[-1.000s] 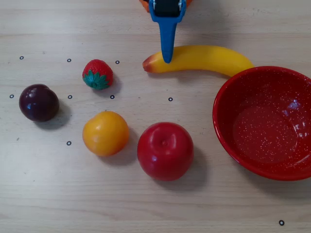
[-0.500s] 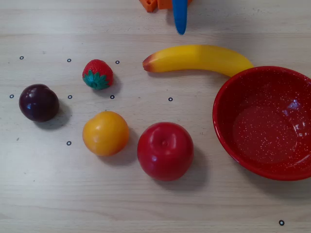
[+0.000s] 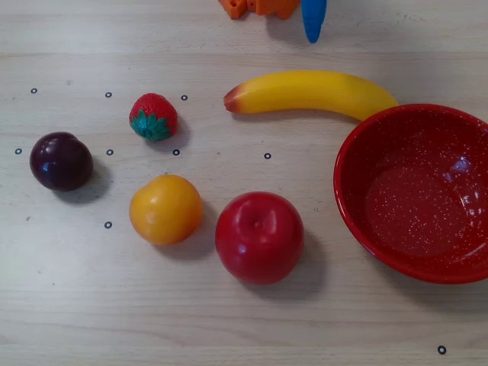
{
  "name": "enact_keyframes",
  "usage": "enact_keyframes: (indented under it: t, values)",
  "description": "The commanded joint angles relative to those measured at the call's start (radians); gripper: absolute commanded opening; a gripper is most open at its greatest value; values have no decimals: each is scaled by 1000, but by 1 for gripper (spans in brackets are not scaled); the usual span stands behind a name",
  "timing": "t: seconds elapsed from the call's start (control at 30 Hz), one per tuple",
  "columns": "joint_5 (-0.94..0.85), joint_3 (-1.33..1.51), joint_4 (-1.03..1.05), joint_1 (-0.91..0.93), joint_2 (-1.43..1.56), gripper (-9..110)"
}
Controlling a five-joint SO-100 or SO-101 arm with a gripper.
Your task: Put the banana in the red bowl.
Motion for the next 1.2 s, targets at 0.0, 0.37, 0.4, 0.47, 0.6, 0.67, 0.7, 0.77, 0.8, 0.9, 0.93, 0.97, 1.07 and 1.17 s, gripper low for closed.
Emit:
enact_keyframes:
  t: [0.0, 0.37, 0.4, 0.47, 0.6, 0.67, 0.7, 0.77, 0.8, 0.9, 0.93, 0.97, 1.07, 1.17]
  values:
    - [-60, -106, 29, 38, -14, 22]
    - [-112, -114, 166, 130, -193, 50]
    - [-110, -107, 161, 135, -209, 52]
    - [-109, -92, 133, 146, -238, 53]
    - [-115, -84, 77, 169, -307, 55]
    - [-123, -89, 60, 183, -350, 57]
    - [-127, -91, 52, 192, -370, 58]
    - [-137, -92, 40, 209, -407, 60]
    - [-144, -92, 35, 218, -425, 60]
    - [-164, -91, 25, 239, -477, 63]
    - [-169, -89, 15, 242, -492, 63]
    - [-172, -84, 3, 244, -506, 63]
    - [-172, -78, -37, 242, -554, 63]
    - [-170, -77, -63, 235, -606, 65]
